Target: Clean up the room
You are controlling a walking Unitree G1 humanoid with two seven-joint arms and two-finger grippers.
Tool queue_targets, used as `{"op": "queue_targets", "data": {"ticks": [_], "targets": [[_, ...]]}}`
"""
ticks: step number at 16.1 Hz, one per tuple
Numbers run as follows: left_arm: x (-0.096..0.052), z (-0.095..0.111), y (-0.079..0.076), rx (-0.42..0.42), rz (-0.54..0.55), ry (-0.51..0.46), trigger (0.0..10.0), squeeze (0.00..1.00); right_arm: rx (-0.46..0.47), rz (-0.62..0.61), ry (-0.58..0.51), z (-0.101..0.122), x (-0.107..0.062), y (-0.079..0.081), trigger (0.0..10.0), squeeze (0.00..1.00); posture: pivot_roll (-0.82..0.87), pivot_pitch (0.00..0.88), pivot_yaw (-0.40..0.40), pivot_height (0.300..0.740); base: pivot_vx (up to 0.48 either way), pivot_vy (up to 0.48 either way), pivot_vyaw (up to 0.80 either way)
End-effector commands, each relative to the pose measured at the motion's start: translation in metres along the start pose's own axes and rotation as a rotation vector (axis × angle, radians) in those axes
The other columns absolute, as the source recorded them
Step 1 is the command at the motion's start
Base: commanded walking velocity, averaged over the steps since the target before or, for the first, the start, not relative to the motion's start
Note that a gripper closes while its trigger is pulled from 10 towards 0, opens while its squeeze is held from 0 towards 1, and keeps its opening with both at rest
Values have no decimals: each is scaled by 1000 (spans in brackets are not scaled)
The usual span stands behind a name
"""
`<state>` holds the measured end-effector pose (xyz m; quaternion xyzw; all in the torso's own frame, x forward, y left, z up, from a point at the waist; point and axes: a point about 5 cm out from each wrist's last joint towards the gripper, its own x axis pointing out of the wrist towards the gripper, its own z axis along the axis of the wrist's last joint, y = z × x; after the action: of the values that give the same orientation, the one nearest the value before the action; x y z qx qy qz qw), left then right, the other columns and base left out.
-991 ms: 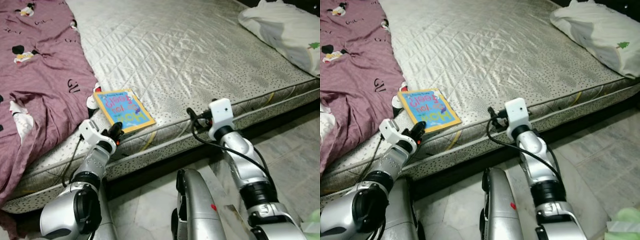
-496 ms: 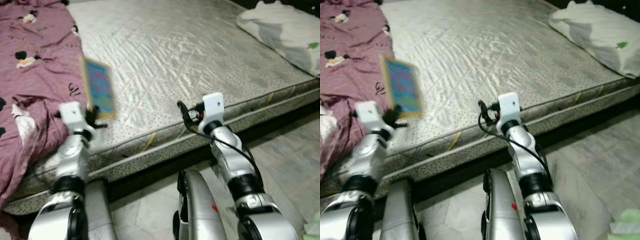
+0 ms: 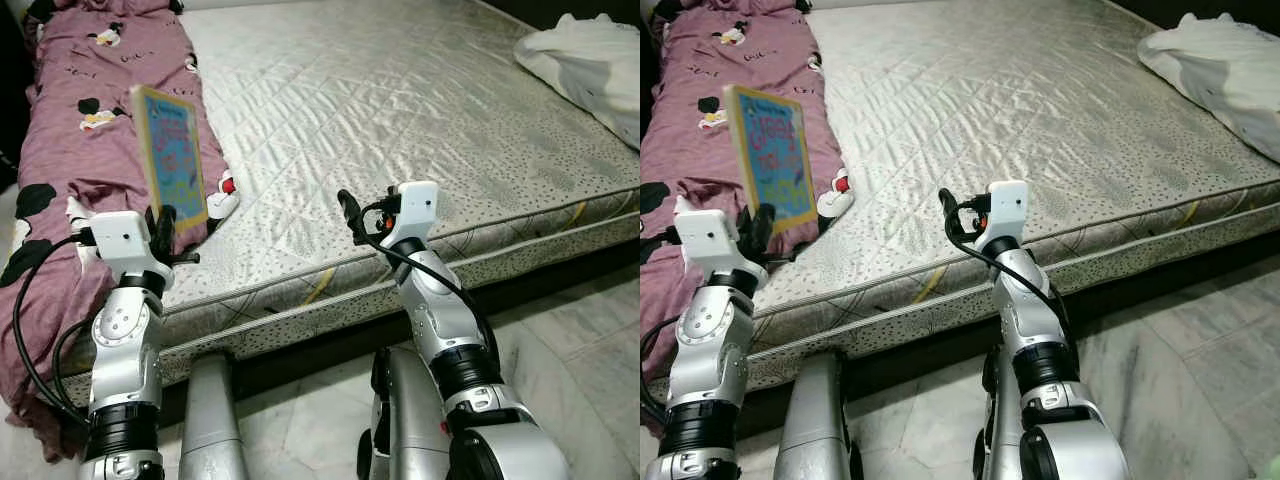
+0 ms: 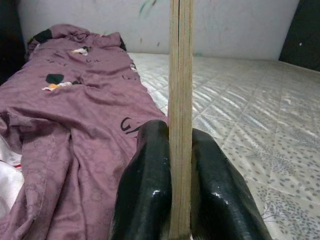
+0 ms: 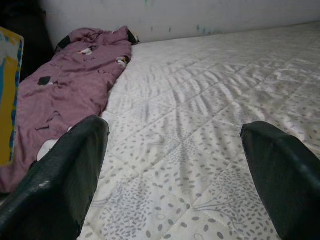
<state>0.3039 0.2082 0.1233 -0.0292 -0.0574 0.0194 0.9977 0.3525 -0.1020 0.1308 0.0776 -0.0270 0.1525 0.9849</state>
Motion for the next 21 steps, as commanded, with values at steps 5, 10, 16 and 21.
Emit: {"op": "queue_targets", "data": {"ticks": [5, 10, 16, 21], "targets": [[-9, 13, -23, 18, -1, -14, 0, 0, 61, -12, -35, 11, 7, -3, 10000, 0, 103, 0, -6, 567, 0, 0, 0], [-4, 19, -21, 91, 36, -30, 10000, 0, 86, -6, -32, 8, 10, 3, 10000, 0, 115, 0, -22, 622, 0, 0, 0], [5, 18, -34, 123, 77, -26, 10000, 0, 85, 2, -8, 0, 7, 6, 10000, 0, 102, 0, -32, 697, 0, 0, 0], [1, 14, -30, 102, 93, -15, 10000, 0, 50, 6, 15, -2, 10, 7, 10000, 0, 117, 0, -53, 740, 0, 0, 0]]}}
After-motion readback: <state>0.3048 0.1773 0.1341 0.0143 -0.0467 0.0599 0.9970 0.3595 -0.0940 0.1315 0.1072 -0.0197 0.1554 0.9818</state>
